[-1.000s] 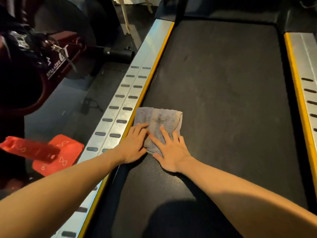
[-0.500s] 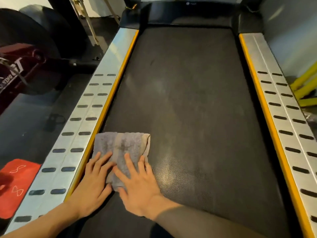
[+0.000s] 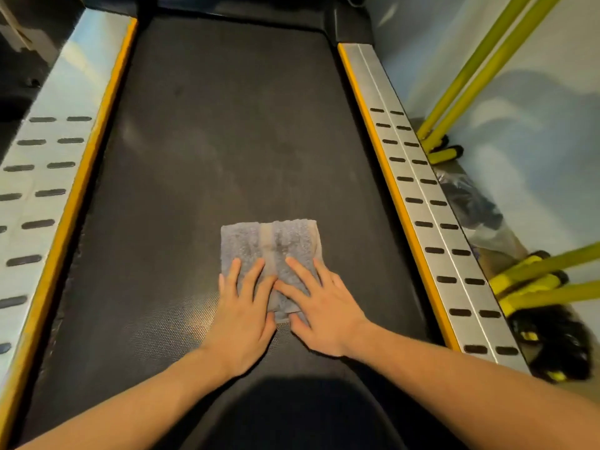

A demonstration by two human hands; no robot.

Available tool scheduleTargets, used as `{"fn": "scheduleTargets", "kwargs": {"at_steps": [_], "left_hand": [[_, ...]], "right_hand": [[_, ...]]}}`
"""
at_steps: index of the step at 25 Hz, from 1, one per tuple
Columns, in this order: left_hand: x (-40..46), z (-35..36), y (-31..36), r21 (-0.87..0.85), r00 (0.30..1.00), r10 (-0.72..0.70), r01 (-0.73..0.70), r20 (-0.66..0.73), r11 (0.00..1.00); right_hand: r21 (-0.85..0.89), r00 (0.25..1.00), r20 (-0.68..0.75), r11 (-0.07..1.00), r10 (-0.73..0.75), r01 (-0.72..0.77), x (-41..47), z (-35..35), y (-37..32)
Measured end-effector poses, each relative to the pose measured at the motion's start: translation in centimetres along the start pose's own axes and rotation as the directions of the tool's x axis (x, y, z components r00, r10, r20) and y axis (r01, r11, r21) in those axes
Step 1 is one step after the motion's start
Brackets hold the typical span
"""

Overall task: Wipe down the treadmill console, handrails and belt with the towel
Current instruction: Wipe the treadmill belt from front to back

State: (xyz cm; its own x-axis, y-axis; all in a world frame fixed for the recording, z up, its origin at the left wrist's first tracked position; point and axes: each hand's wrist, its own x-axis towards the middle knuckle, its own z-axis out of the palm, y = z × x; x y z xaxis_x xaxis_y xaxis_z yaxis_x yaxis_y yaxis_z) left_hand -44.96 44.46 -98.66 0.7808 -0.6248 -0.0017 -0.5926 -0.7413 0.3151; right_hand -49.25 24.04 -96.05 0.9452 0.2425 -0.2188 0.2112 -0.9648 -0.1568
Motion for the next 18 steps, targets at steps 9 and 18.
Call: {"fn": "scheduleTargets", "kwargs": {"at_steps": [9,18], "left_hand": [[7.9,4.5,15.3,-0.038,0.982,0.169,-0.166,0.084,0.985],[8.3,4.3,14.8,-0.073,0.978,0.181,-0.174,0.106,0.982]], "right_hand": [[-0.010,0.966,0.054,0.967,0.254,-0.254,-10.0,-1.0,12.1],[0.061,0.953,-0.050,0.954,0.298,-0.295,-9.1,0.4,12.1]]}}
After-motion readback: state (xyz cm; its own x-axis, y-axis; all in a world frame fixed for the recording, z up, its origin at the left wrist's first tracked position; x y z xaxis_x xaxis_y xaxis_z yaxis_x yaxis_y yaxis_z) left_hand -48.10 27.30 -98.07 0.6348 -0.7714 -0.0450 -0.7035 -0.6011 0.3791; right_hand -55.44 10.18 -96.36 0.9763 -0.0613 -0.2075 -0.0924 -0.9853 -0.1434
